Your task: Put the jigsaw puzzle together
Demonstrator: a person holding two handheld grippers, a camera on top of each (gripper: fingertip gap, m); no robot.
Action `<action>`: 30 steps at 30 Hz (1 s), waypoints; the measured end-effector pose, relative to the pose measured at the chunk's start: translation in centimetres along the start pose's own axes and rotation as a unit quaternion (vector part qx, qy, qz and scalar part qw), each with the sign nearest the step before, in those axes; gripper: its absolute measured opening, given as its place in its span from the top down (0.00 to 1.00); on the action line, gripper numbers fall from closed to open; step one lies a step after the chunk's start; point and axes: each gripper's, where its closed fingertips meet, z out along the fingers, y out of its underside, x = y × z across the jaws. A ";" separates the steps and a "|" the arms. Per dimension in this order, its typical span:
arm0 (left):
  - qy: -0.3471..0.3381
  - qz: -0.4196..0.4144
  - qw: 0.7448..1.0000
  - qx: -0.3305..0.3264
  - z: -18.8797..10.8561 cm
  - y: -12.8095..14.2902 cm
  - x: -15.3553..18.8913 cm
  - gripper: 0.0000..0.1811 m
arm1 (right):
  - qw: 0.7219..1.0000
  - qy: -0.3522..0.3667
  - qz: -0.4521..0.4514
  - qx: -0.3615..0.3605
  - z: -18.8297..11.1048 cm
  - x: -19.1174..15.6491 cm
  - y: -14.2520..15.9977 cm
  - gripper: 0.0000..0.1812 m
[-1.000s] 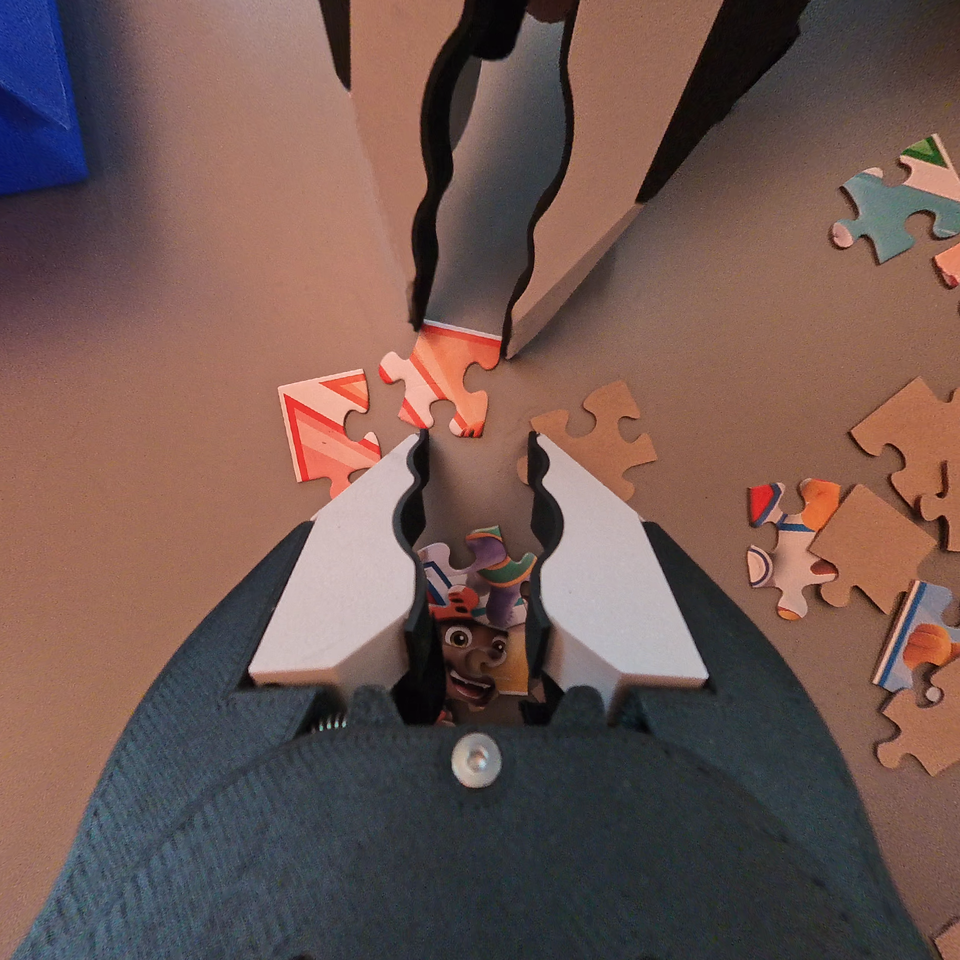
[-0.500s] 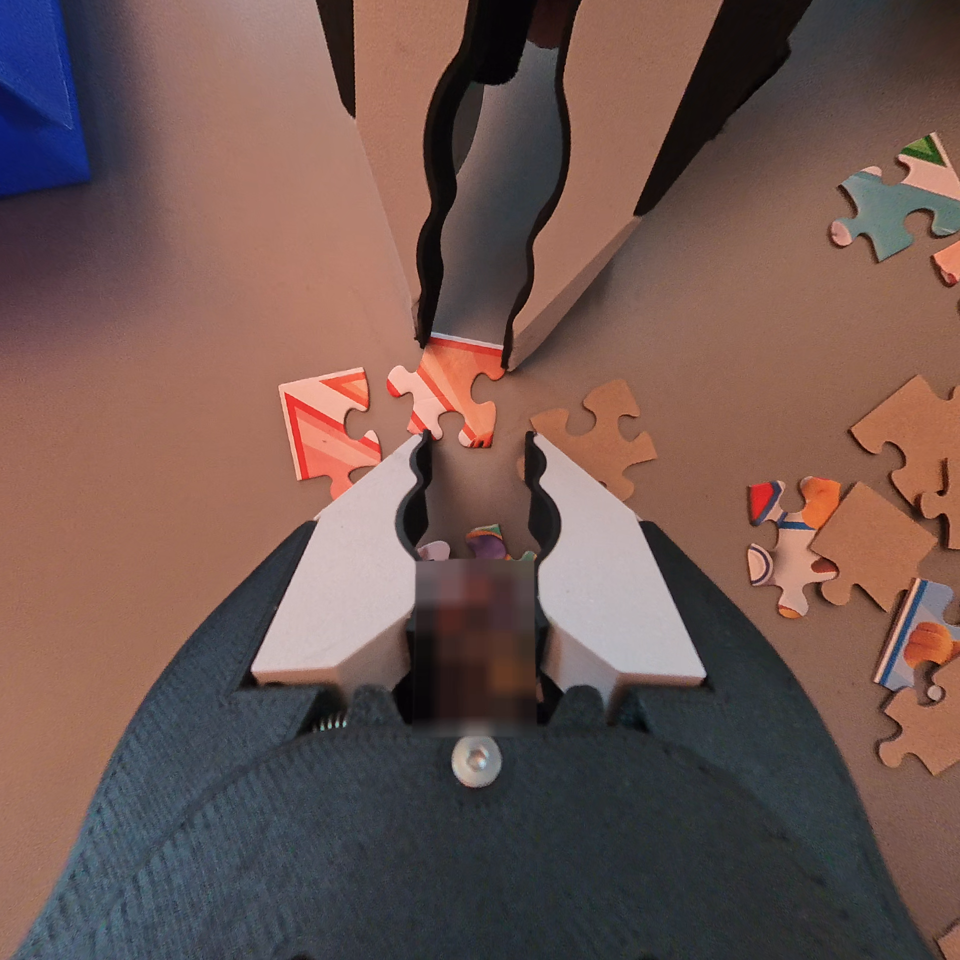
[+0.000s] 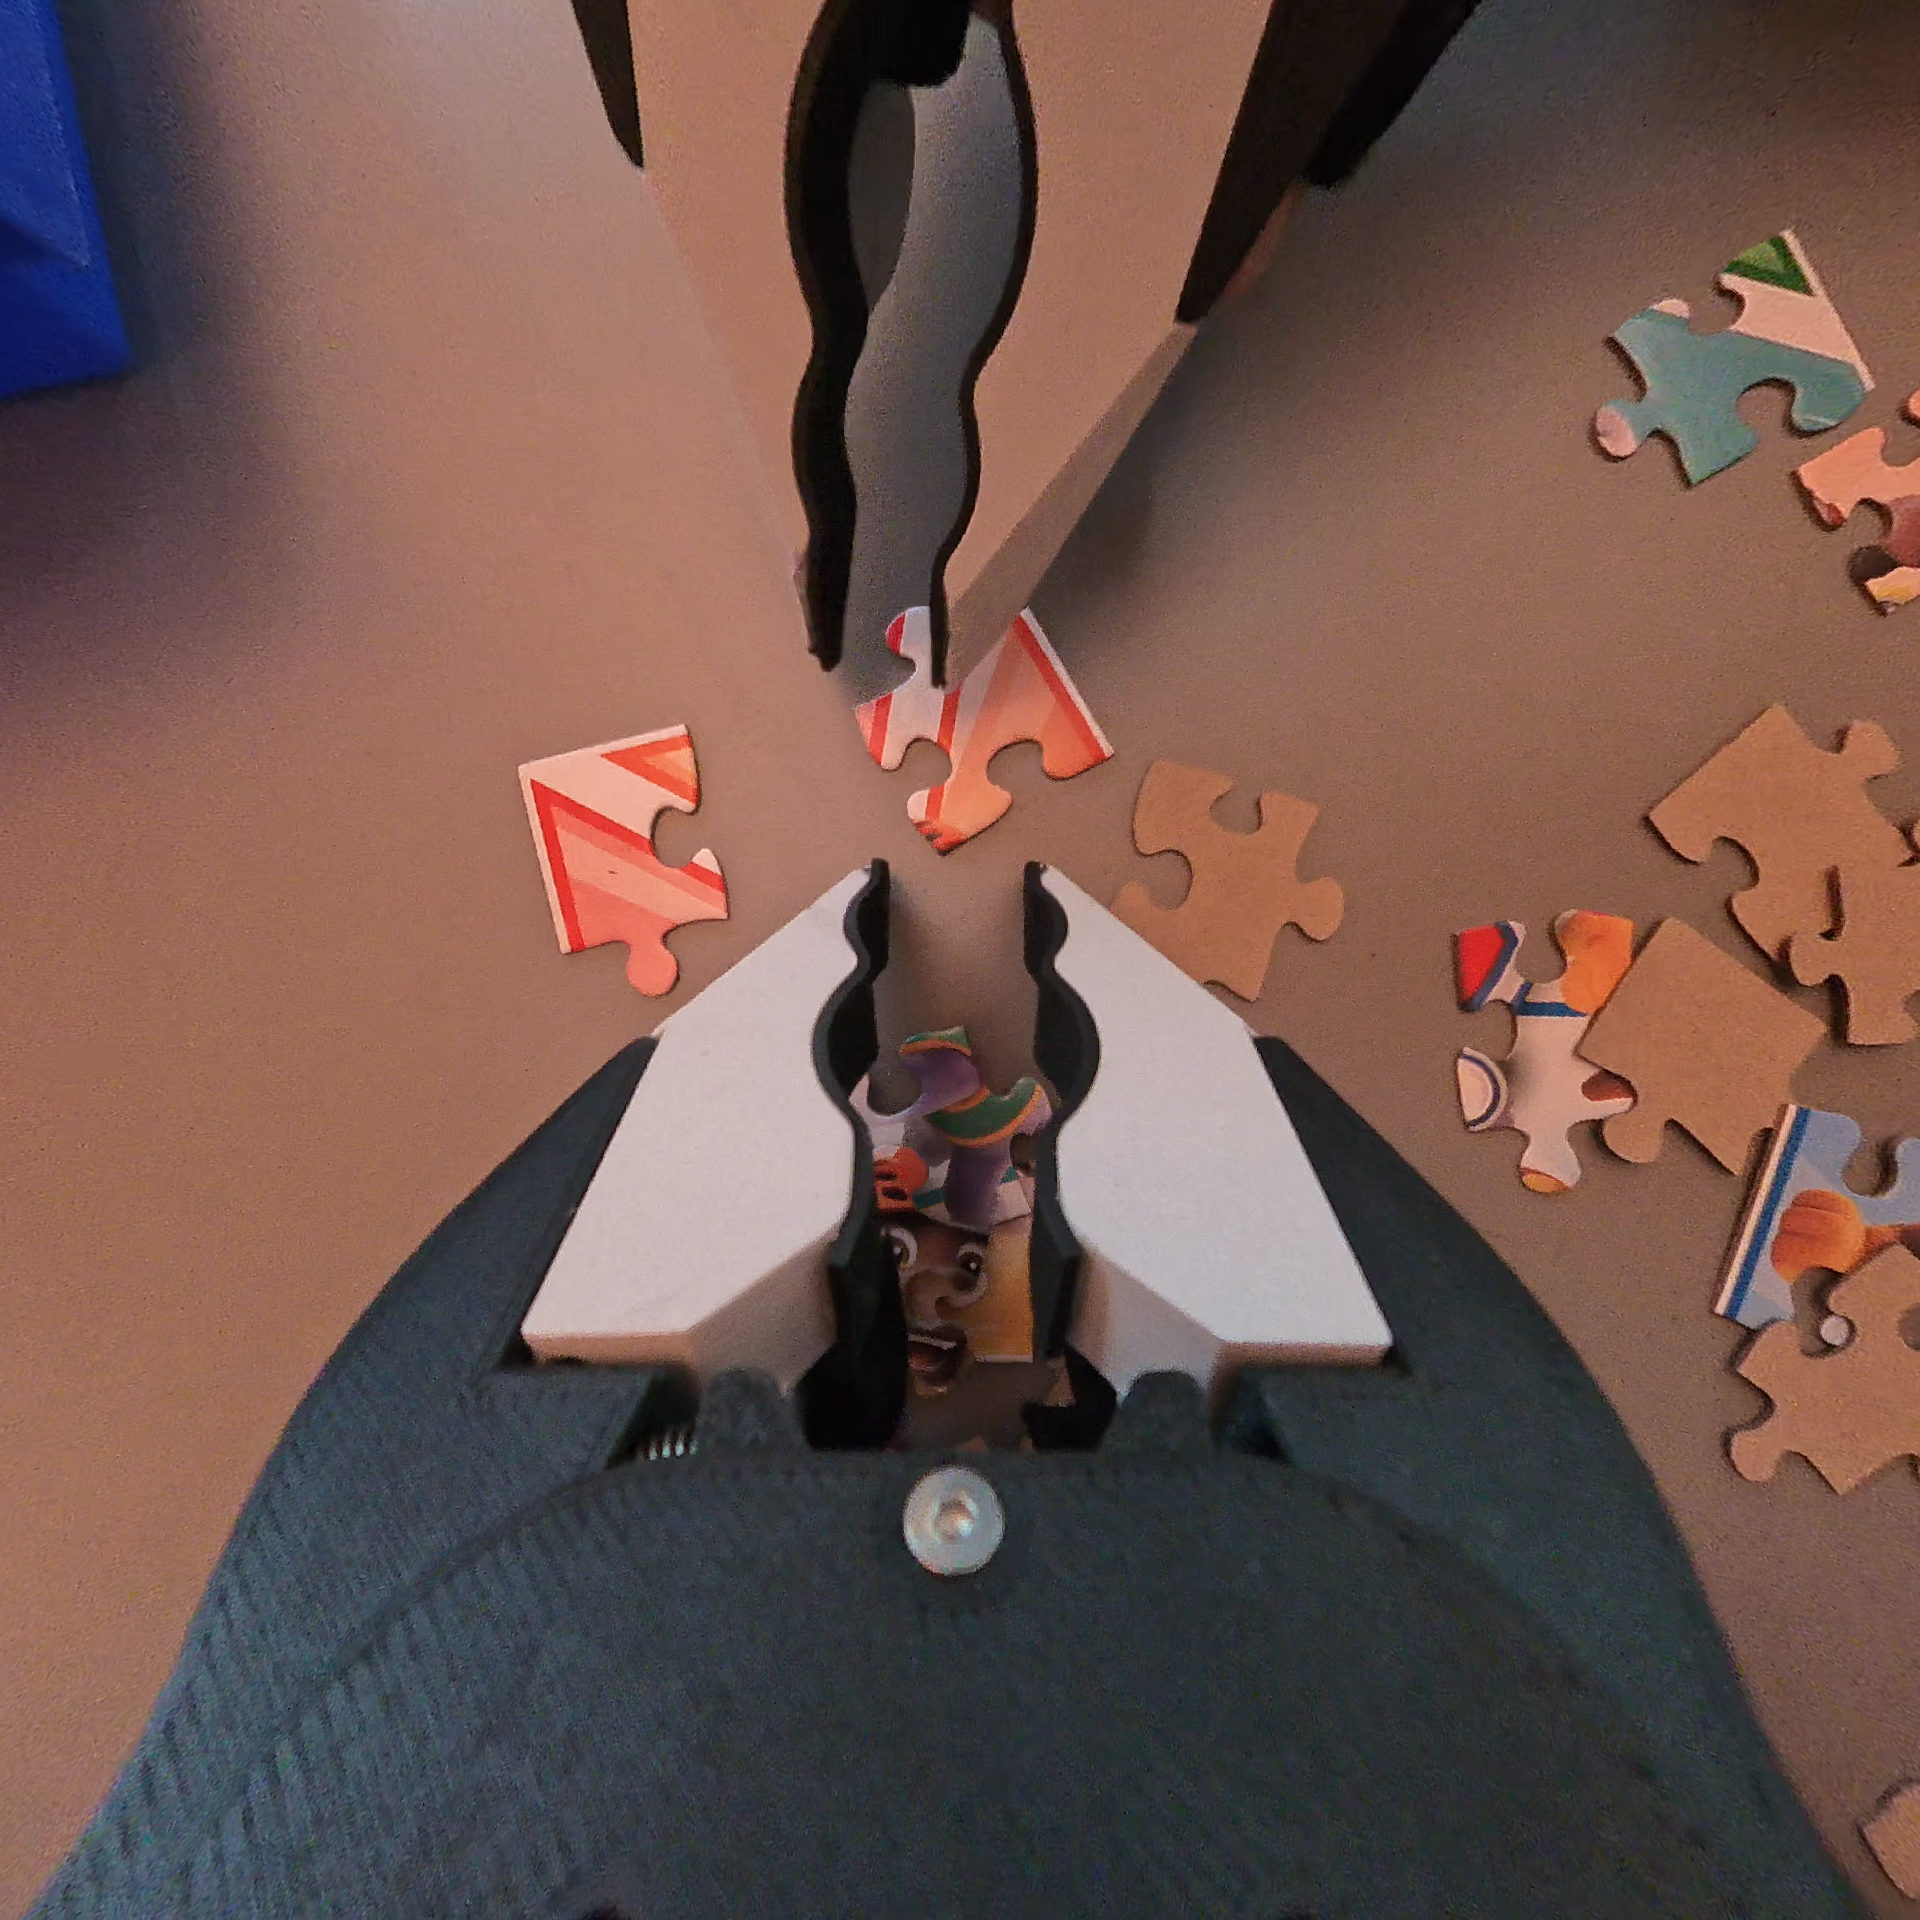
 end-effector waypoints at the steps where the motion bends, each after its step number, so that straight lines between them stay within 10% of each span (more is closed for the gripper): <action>1: 0.000 0.000 1.000 0.001 0.0 -0.1 0.1 0.87 | 1.000 -0.001 0.000 -0.003 0.1 0.0 0.1 0.91; 30: -0.002 0.013 1.000 -0.001 0.9 -0.9 1.5 0.94 | 0.999 -0.038 0.006 0.012 1.2 -1.4 -0.3 0.99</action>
